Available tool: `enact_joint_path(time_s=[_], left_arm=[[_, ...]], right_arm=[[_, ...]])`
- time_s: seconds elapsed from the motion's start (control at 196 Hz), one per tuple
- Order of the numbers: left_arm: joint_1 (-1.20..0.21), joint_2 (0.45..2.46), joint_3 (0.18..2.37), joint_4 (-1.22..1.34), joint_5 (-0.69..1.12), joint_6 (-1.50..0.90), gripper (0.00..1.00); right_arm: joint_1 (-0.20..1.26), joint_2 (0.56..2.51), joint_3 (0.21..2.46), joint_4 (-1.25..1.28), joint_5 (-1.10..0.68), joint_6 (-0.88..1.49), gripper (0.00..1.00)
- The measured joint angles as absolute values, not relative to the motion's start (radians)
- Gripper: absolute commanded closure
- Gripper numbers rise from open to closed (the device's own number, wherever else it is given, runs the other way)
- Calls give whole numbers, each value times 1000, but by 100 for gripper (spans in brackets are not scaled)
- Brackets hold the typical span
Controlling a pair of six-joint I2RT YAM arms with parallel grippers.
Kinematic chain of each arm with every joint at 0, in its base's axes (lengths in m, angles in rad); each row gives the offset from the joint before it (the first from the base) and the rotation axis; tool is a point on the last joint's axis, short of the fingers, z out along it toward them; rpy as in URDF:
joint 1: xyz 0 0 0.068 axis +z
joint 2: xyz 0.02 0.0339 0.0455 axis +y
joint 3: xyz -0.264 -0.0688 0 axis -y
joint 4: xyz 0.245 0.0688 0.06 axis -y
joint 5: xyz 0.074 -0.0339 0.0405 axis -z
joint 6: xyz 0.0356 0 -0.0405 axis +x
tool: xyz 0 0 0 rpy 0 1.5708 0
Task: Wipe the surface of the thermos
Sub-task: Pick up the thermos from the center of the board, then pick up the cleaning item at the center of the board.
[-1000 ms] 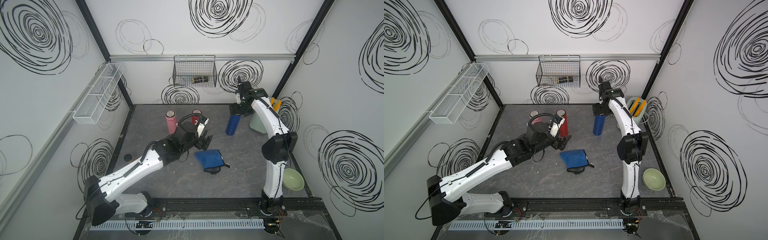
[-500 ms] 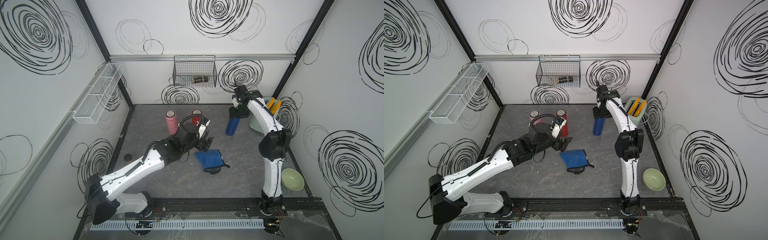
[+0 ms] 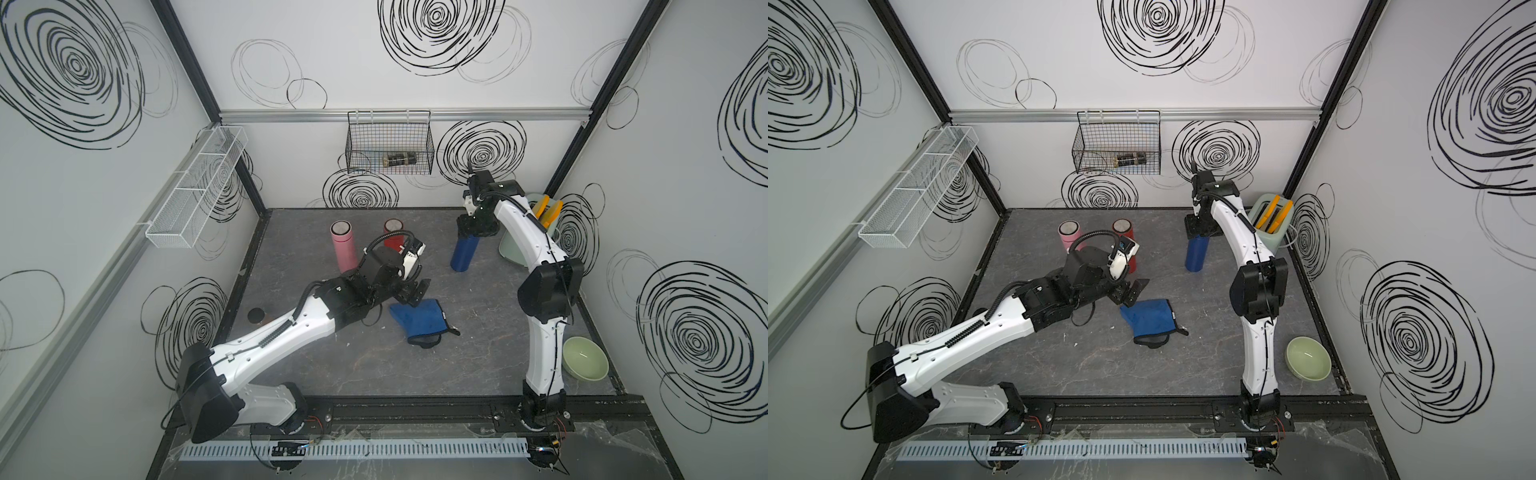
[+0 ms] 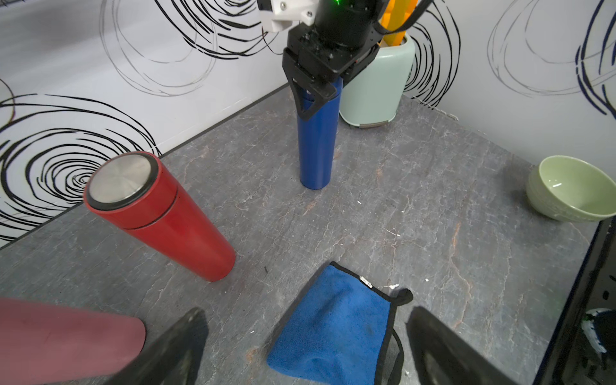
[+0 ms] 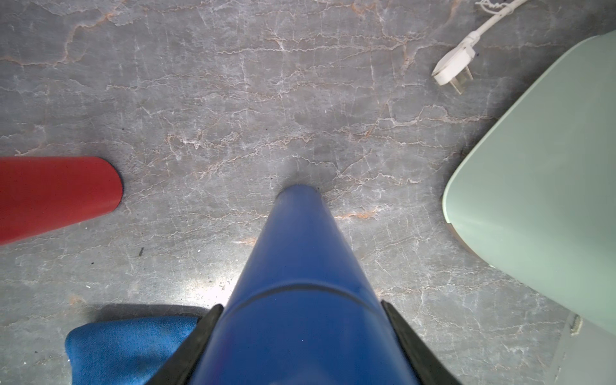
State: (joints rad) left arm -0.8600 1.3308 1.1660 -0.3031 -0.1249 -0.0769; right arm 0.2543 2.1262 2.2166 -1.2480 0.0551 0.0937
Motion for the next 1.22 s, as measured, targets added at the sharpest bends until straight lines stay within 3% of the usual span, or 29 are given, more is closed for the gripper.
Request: enact_joint_path(time_s=[0.576, 1.106, 1.218], left_arm=[[-912, 1622, 1134, -414, -98, -68, 2], [-918, 1805, 1171, -439, -90, -36, 0], [-918, 1826, 1171, -427, -67, -30, 4]], right_arm=[[298, 1726, 1914, -1244, 69, 108, 100], [295, 1594, 1765, -1195, 46, 90, 100], [294, 1590, 1752, -1190, 41, 89, 100]])
